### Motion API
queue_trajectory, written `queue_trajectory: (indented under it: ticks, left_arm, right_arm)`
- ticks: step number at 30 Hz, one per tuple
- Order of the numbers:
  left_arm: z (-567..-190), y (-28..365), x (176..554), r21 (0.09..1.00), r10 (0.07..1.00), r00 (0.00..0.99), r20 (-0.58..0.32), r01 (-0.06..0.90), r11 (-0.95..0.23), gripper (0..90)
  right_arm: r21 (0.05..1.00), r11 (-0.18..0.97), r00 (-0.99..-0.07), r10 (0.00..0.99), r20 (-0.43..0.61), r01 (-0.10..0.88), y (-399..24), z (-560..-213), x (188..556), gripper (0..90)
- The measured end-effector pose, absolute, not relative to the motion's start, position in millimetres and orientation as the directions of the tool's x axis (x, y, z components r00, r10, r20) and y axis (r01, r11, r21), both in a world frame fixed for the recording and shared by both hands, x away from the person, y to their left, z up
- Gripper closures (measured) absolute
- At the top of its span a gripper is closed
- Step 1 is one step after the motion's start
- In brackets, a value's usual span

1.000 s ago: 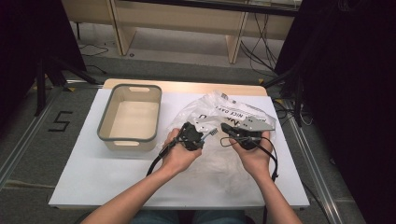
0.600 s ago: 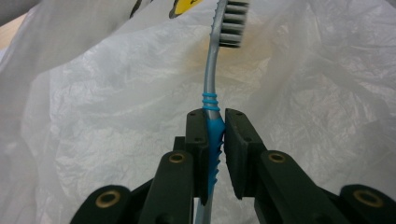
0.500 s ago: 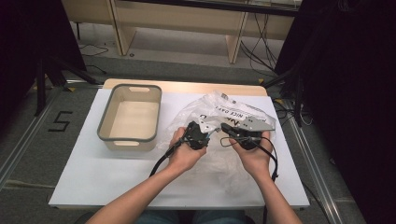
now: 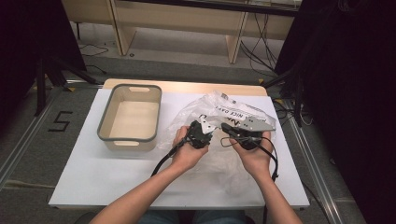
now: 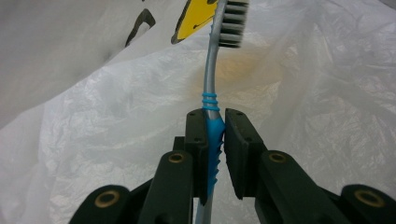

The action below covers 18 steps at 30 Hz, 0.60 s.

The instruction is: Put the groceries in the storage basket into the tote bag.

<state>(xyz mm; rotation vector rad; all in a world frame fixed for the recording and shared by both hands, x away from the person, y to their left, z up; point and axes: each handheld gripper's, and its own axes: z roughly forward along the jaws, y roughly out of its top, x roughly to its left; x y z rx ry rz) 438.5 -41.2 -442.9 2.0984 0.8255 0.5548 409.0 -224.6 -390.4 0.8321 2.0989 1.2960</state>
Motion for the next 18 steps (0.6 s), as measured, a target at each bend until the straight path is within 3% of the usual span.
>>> queue_trajectory:
  ticks: [9,18]
  left_arm:
    - [-439,-33,427,0.803,0.708,0.702,0.078,0.377,-0.461,60.0]
    - [-407,3,389,0.843,0.675,0.735,0.065,0.321,-0.431,58.2]
  right_arm:
    - [0.909,0.349,-0.667,0.736,-0.116,0.227,-226,-390,409,90.0]
    - [0.900,0.366,-0.674,0.729,-0.118,0.239,-227,-393,407,90.0]
